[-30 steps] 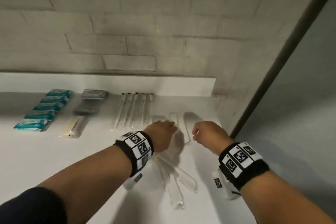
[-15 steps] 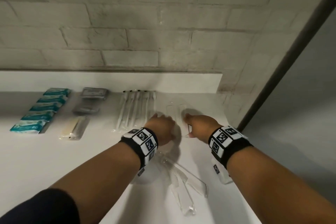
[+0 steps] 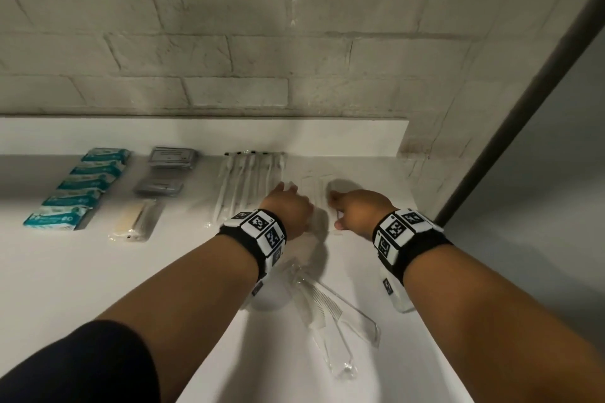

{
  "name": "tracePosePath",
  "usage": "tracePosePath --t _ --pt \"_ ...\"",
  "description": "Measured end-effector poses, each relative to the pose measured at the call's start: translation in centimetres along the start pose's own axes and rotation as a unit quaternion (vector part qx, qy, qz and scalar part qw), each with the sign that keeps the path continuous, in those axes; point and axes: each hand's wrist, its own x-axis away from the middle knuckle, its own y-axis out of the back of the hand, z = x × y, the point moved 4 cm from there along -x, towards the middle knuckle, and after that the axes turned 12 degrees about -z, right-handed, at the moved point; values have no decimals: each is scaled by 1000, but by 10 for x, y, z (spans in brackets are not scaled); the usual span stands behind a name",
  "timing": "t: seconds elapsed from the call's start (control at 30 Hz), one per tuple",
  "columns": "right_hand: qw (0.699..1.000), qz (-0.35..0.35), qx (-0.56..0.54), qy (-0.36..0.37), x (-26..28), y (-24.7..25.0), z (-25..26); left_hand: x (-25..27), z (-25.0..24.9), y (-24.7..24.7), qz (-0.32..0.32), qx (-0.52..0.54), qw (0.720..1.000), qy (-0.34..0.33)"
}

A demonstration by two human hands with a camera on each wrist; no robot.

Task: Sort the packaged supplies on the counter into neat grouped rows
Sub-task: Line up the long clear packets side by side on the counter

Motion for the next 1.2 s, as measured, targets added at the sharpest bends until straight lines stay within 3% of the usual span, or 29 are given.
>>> tracePosePath --t 0.5,0.6,0.7,0.73,0.8,0.87,0.93,1.1,1.2 --pt "1000 -4 -2 -9 -2 -4 1 -7 -1 0 1 0 1000 28" --pt "995 -32 -89 -17 9 5 1 -6 -1 -1 3 -1 999 32" --pt "964 -90 -250 -30 32 21 5 -7 1 0 3 -2 999 32" --pt "965 -84 -248 -29 45 22 10 -7 1 1 2 -4 1000 30" --pt "986 10 -166 17 71 13 30 -9 3 4 -4 -4 1000 27" --pt "989 96 -74 87 92 0 56 -10 4 7 -19 5 999 29" --pt "986 124 -43 103 95 -11 68 -9 4 9 -34 15 999 33" --pt "987 81 -141 -3 73 -7 34 -5 7 8 -60 62 995 52" --pt "946 7 -297 -132 53 -3 -12 -4 10 7 -105 111 987 59"
